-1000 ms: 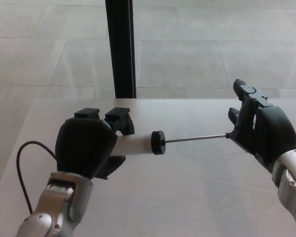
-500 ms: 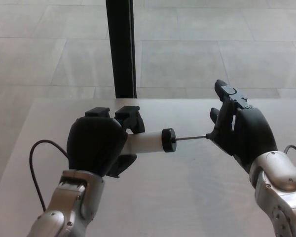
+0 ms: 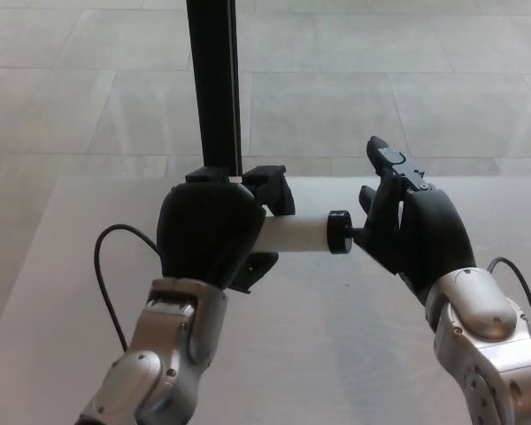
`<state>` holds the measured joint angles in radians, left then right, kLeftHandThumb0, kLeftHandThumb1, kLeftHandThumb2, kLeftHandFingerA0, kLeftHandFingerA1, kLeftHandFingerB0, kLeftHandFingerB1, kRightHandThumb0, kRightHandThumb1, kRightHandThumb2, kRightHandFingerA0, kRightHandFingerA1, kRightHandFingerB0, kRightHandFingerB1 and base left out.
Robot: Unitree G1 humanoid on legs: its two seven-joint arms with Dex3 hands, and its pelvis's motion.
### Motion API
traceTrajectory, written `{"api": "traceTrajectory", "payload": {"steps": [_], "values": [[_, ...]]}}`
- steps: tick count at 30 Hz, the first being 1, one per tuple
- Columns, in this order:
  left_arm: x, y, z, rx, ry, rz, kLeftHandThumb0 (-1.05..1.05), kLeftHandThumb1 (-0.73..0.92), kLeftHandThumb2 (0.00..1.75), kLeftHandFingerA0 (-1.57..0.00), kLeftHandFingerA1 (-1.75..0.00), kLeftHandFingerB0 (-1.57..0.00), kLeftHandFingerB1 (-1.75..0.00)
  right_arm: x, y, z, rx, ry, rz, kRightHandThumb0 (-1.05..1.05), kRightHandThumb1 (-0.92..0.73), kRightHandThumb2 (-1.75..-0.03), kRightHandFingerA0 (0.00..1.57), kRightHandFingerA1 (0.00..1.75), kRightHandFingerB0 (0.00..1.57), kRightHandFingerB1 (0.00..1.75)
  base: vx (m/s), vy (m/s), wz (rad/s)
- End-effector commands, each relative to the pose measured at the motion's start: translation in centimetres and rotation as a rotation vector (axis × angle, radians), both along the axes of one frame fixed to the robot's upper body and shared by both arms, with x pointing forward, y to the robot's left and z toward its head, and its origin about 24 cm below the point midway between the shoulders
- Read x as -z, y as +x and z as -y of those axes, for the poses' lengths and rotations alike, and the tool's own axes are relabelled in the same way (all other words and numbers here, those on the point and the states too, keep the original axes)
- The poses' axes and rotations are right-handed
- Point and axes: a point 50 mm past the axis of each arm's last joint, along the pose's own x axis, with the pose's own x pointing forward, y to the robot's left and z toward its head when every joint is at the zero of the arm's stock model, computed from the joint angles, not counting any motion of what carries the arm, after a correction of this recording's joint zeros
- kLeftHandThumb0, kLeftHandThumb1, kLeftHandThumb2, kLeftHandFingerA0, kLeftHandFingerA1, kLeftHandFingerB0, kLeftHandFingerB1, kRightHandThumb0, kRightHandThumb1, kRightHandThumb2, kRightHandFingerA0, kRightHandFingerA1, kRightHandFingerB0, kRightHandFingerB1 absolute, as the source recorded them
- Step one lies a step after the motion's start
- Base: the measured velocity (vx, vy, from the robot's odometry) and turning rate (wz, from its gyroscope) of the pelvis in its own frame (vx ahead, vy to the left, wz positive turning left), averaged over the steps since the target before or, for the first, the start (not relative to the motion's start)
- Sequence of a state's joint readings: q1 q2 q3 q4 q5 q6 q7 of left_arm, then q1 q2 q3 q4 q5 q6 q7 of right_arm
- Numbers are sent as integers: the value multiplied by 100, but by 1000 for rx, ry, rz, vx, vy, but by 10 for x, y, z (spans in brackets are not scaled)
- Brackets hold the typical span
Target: The robot uses its left hand to lift the air pump kept on the middle of the desk and use the right hand to compress the handle
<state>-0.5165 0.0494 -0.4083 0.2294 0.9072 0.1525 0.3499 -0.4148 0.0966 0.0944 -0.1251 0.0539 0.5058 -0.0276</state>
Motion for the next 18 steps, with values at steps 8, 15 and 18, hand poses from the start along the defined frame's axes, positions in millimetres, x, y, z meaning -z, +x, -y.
{"api": "traceTrajectory", "payload": {"steps": [8, 15, 18], "values": [[-22, 8, 17, -56, -12, 56, -59, 87, 72, -93, -165, -82, -119, -4, 3, -13, 6, -2, 42, -96, -88, -128, 0, 18, 0, 11, 0, 0, 0], [-16, 6, 17, -61, 16, 21, -22, 62, 66, -95, -144, -90, -82, -5, 0, -2, -16, 10, 32, -104, -92, -130, 0, 12, 0, 3, 0, 0, 0], [-4, 5, 11, -83, 12, -36, -14, 47, 108, -121, -133, -92, -105, -8, 0, 17, 40, -14, 43, -105, -92, -132, 0, 11, 0, 1, 0, 0, 0]]}}
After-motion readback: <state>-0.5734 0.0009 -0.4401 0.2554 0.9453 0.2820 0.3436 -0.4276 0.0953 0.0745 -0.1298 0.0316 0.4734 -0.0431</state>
